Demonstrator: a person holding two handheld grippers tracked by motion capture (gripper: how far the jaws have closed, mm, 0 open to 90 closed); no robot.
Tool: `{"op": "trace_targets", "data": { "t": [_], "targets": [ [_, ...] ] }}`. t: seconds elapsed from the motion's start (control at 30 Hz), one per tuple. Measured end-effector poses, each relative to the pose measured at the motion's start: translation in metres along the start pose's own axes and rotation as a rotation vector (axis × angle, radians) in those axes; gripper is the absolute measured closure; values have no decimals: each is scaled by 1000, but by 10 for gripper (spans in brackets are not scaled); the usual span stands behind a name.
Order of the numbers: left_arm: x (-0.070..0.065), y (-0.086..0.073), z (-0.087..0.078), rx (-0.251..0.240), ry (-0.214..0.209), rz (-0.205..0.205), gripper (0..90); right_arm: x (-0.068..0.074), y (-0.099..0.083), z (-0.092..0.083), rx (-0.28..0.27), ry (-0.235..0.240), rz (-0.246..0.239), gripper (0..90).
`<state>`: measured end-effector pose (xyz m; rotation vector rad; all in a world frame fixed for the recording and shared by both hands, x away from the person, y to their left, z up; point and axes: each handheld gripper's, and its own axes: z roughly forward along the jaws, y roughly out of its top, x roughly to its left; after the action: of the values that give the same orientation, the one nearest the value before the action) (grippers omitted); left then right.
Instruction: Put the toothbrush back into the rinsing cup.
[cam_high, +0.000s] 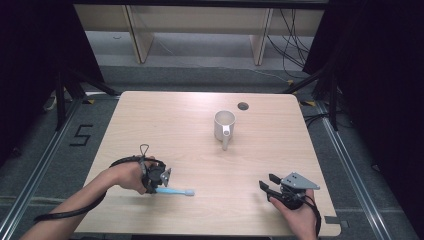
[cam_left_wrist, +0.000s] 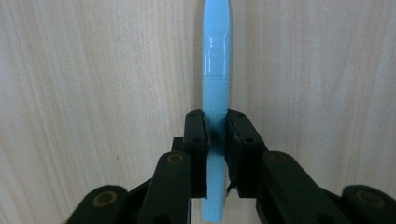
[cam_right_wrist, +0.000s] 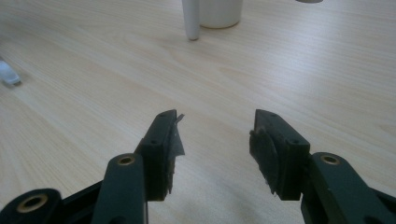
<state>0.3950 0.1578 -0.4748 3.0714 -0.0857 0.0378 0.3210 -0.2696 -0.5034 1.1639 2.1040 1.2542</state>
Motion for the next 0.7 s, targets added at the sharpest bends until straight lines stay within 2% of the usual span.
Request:
{"op": "trace_targets", "data": {
  "t": [0.07,0.1,0.23,0.27,0.33,0.43,0.67,0.7],
  "targets": [
    [0,-1,-2,-14,0,-2,786,0,0,0,0,-1,2,514],
    [0,-1,-4,-21,-1,-1,786,-1,0,0,-5,-7,-13,513],
    [-1,-4,-10,-46,13,-10,786,0,0,0,0,-1,2,513],
    [-1,-5,-12,-51,19,-7,786,-1,0,0,-6,-13,-14,513],
    [-1,-6,-15,-64,22,-13,786,2,0,-1,17,1,28,513],
    [-2,-8,-18,-86,30,-13,786,1,0,0,-1,-9,1,512],
    [-5,-8,-23,-136,52,-19,786,1,0,1,-1,-8,1,511],
    [-4,-8,-24,-147,57,-17,786,1,-1,2,-15,-4,3,511]
  ]
}}
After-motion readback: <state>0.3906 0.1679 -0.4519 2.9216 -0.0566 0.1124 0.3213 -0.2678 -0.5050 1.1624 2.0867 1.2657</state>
